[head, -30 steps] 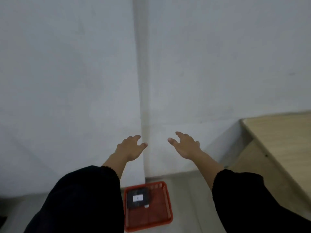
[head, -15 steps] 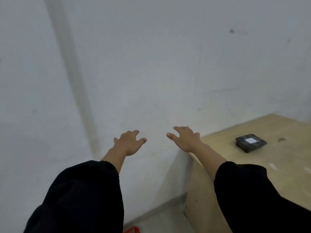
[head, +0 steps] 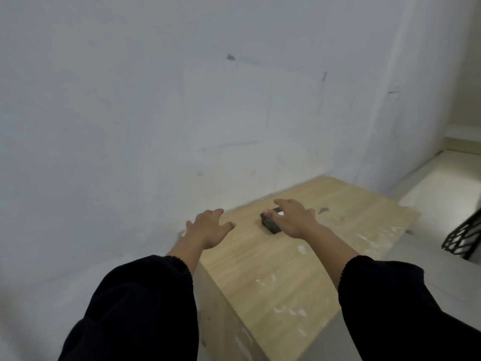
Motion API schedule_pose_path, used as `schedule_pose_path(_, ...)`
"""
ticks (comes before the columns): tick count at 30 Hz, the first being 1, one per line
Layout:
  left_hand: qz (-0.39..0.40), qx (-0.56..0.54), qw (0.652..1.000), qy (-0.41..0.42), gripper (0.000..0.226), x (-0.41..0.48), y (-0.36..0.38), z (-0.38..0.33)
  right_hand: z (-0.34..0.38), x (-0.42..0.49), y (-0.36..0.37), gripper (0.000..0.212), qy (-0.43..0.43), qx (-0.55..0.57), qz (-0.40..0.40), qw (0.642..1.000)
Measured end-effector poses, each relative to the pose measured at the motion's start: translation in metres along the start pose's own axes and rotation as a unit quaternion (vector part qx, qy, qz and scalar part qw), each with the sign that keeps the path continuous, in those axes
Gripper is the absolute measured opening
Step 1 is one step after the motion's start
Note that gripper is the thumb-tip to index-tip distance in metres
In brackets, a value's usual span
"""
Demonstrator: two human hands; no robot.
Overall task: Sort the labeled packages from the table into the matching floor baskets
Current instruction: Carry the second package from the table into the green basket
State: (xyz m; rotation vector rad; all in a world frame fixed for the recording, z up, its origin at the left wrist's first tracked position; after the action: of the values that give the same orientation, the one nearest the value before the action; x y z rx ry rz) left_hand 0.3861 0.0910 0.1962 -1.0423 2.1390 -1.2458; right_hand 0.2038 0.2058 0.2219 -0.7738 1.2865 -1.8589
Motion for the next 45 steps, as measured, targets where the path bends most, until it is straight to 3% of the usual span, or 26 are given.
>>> schedule_pose_path(8, -0.002, -0.002, 1.0, 0.028, 0.066, 0.086, 0.074, -0.091, -0.122, 0.062, -0.016, 0.068, 0.027, 0.014, -0.012, 0.999)
schedule_pose_path(21, -0.03, -0.033, 0.999, -0.028, 0.068, 0.254, 0.148, -0.13, -0.232, 0.246, 0.0, 0.068, -0.002, 0.024, 0.041, 0.999)
schedule_pose_path(33, -0.1, -0.09, 0.97, -0.203, 0.07, 0.303, 0.188, -0.122, -0.285, 0.384, 0.046, 0.069, -0.097, 0.037, 0.141, 0.985)
schedule_pose_path(45, -0.104, -0.134, 0.938, -0.302, 0.07, 0.333, 0.247, -0.094, -0.299, 0.451, 0.128, 0.07, -0.13, 0.051, 0.228, 0.963)
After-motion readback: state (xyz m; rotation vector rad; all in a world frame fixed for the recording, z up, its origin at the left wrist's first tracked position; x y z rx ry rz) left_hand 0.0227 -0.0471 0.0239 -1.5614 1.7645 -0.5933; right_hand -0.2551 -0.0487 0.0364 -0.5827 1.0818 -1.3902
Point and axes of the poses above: each hand's wrist, its own x-axis towards the middle knuckle, its own y-axis out of the palm, z = x × y, the point moved 5 cm from there along x, towards the middle knuckle, and after that the axes turned 1 degree about -x, right-handed, at the moved point
